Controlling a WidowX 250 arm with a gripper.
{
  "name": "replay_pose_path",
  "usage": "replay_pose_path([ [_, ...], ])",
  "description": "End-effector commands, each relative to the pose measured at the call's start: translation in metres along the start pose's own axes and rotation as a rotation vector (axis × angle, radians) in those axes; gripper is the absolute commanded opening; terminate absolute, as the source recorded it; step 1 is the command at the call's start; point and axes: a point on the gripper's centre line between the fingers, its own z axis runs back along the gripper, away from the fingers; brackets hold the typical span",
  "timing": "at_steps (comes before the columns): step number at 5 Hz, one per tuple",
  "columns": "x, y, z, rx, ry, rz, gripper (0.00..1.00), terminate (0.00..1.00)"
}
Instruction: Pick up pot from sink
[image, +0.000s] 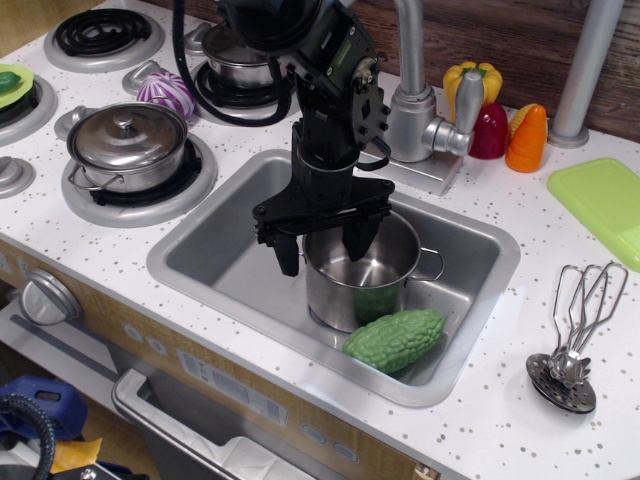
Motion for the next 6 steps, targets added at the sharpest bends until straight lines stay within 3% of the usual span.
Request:
replay_pose_path([
  [1, 0.0, 0.0, 0.0, 0.0, 0.0, 0.0, 1.0, 0.0],
  [5, 0.005, -0.01, -0.033, -0.097, 0.029, 0.043, 1.0, 0.0],
  [6, 0.005, -0.008, -0.043, -0.119, 0.034, 0.064, 0.0, 0.0],
])
